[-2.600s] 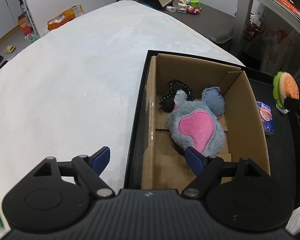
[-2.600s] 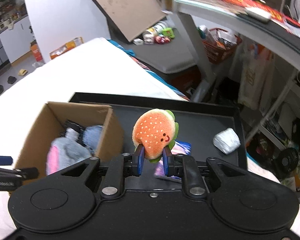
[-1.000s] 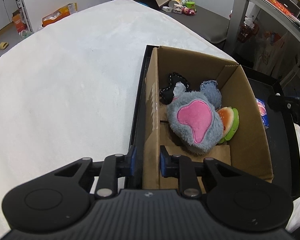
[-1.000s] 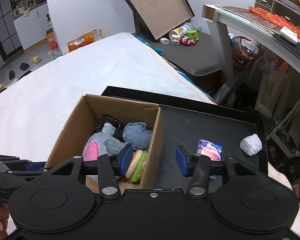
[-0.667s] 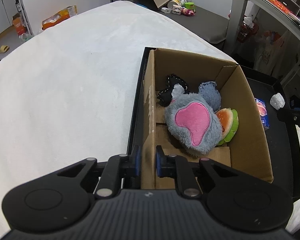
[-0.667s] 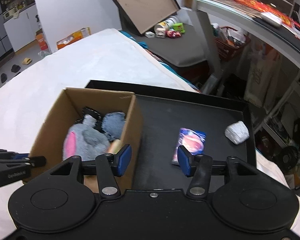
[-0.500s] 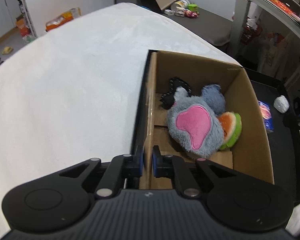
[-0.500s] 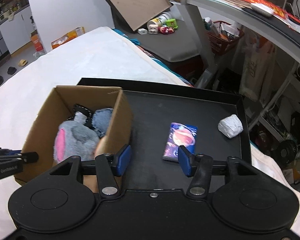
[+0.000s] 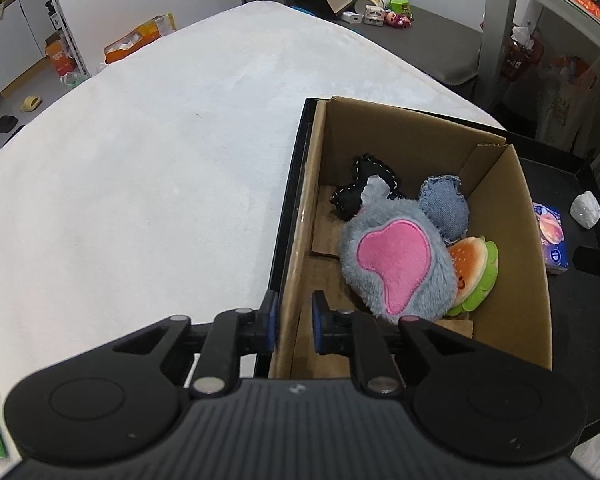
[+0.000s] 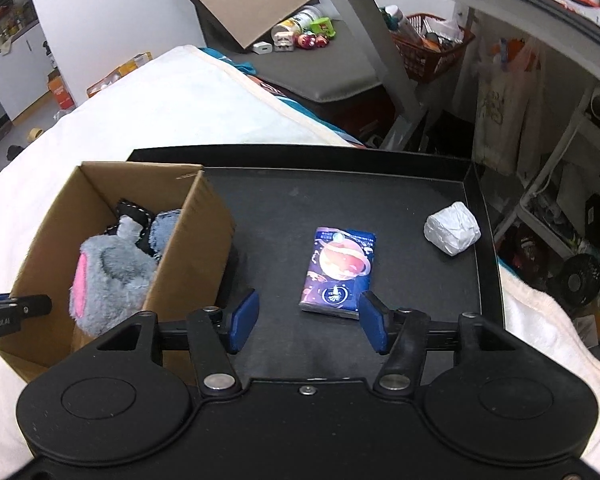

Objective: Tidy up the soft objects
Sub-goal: 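Move the right tool to the blue tissue pack and grasp it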

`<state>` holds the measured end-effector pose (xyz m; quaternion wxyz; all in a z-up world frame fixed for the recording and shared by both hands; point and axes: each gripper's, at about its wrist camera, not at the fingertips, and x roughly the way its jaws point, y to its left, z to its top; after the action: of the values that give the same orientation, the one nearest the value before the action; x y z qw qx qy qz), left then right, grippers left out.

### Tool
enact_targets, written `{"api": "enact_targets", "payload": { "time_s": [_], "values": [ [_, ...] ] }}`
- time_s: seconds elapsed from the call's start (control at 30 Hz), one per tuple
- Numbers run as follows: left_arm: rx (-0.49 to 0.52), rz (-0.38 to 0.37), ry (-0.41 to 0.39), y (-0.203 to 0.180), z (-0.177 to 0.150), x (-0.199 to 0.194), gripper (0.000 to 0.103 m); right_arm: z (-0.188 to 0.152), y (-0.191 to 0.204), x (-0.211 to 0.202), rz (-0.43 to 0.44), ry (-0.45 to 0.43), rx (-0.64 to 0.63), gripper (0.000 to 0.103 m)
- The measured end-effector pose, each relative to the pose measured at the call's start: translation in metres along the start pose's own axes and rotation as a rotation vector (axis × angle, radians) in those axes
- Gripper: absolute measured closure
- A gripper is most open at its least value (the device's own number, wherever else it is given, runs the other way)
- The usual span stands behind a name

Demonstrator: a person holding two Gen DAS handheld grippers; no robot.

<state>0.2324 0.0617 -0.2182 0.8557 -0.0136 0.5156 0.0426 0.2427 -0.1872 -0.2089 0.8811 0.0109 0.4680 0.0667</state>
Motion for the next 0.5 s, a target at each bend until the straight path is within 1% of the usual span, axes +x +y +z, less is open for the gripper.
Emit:
{"api": "enact_targets", "payload": {
  "time_s": [0.07, 0.1, 0.13, 0.23, 0.3, 0.43, 0.5],
  "values": [
    [-0.005, -0.007, 0.010, -0.001, 0.002, 0.001, 0.074, 0.000, -0.003, 0.005, 0.002, 0.006, 0.015, 0.043],
    [-0.010, -0.010, 0.015, -0.002, 0.003, 0.001, 0.064, 0.001, -0.004, 0.008, 0.001, 0.008, 0.021, 0.040],
    [-0.012, -0.011, 0.014, -0.003, 0.004, 0.001, 0.057, 0.000, -0.005, 0.011, -0.001, 0.010, 0.026, 0.040],
    [0.012, 0.007, -0.004, -0.009, 0.005, 0.000, 0.046, 0.000, -0.008, 0.020, -0.003, 0.017, 0.033, 0.036],
    [0.026, 0.018, 0.000, -0.013, 0.005, 0.001, 0.042, 0.000, -0.009, 0.026, -0.008, 0.023, 0.039, 0.034],
    [0.040, 0.034, 0.021, -0.019, 0.005, 0.003, 0.039, -0.001, -0.013, 0.039, -0.016, 0.039, 0.057, 0.030],
    [0.048, 0.036, 0.019, -0.022, 0.006, 0.003, 0.038, -0.002, -0.013, 0.046, -0.027, 0.048, 0.062, 0.026]
  ]
}}
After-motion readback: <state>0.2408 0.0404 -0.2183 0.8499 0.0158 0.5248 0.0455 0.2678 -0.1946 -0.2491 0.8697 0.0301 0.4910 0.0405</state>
